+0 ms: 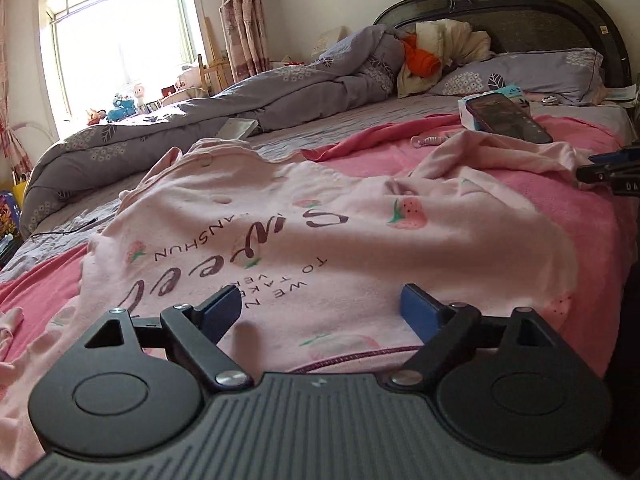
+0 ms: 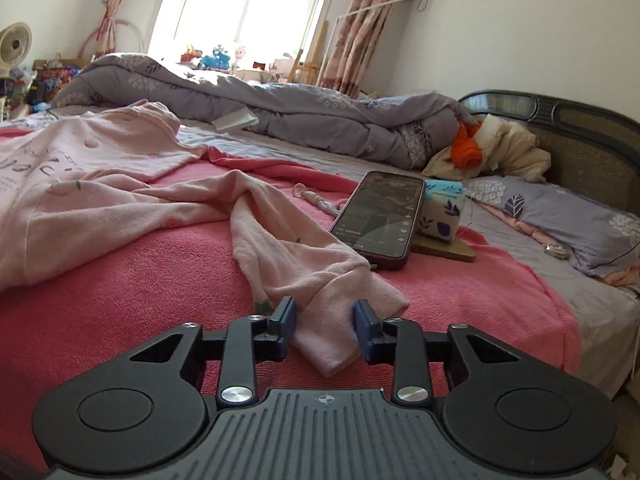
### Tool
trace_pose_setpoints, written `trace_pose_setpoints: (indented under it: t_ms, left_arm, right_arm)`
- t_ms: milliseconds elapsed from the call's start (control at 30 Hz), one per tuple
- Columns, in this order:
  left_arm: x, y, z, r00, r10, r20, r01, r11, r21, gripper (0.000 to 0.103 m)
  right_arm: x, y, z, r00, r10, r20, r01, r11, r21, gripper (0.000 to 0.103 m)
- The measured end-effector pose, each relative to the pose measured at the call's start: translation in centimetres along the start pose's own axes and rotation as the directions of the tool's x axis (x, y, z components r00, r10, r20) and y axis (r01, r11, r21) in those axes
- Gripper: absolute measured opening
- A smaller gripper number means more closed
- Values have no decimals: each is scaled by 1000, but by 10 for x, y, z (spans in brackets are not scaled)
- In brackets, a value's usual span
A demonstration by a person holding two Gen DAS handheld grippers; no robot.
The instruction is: Fold clothes
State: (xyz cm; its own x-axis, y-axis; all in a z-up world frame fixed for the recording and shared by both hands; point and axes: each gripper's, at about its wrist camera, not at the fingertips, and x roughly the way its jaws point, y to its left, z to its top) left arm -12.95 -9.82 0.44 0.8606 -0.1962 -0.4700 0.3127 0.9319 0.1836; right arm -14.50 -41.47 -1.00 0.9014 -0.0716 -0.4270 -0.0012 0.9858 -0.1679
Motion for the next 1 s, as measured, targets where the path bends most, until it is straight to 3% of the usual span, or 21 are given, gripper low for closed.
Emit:
trace_pose_setpoints:
  t_ms: [67,133,200,267,367,433,500,567,600,633,733,800,867,900,933,1000]
  left_arm:
    - [0,10,-3,999,-36,1,36,997,-62,89]
    - [1,23,-7,997,-81,-11,78,985,-151,92]
    - [0,30,-10,995,-104,-1,102,976,-193,92]
    - [-1,27,-12,996,-89,4,88,981,-172,92]
    - [-3,19,-13,998,-55,21,57,990,-132,92]
    - [-1,18,-13,998,-53,25,56,990,-132,92]
    - [0,18,-13,998,-57,25,60,988,-141,92]
    - [0,19,-12,998,-55,23,58,988,-146,92]
    - [-1,18,-12,998,-51,20,54,988,-146,93]
    - [-2,18,-11,999,-48,15,49,988,-149,93]
    - [-20,26,-10,1000,-11,18,13,988,-157,93]
    - [-40,41,-11,997,52,59,-42,985,-168,93]
    - [-57,58,-13,989,123,80,-105,976,-193,93]
    - [-67,68,-15,982,169,86,-148,967,-208,94]
    - [-73,76,-17,974,210,80,-188,956,-225,96]
    - [-85,92,-24,958,282,58,-258,931,-257,96]
  right_arm:
    - [-3,-15,6,1000,19,-4,-18,991,130,15]
    - [-8,-35,10,999,37,-3,-35,963,268,13]
    - [-13,-57,14,999,53,-3,-47,912,407,13]
    - [-14,-77,11,997,79,-8,-62,842,536,15]
    - [-13,-98,-6,996,85,-2,-62,737,673,25]
    - [-9,-105,-17,997,71,-19,-36,695,718,43]
    - [-3,-105,-23,996,83,-35,-31,681,732,44]
    - [2,-99,-23,995,94,-42,-35,692,721,41]
    - [4,-95,-21,993,108,-43,-45,701,712,18]
    - [6,-91,-17,991,124,-44,-56,699,713,9]
    - [4,-82,9,984,179,5,-128,685,717,7]
    - [-5,-67,44,974,209,84,-211,717,664,7]
    - [-14,-35,88,941,293,171,-338,753,566,7]
    - [-18,-10,110,908,362,211,-419,757,501,7]
    - [-21,14,132,868,431,246,-496,753,432,7]
    - [-26,75,165,769,582,264,-639,709,298,7]
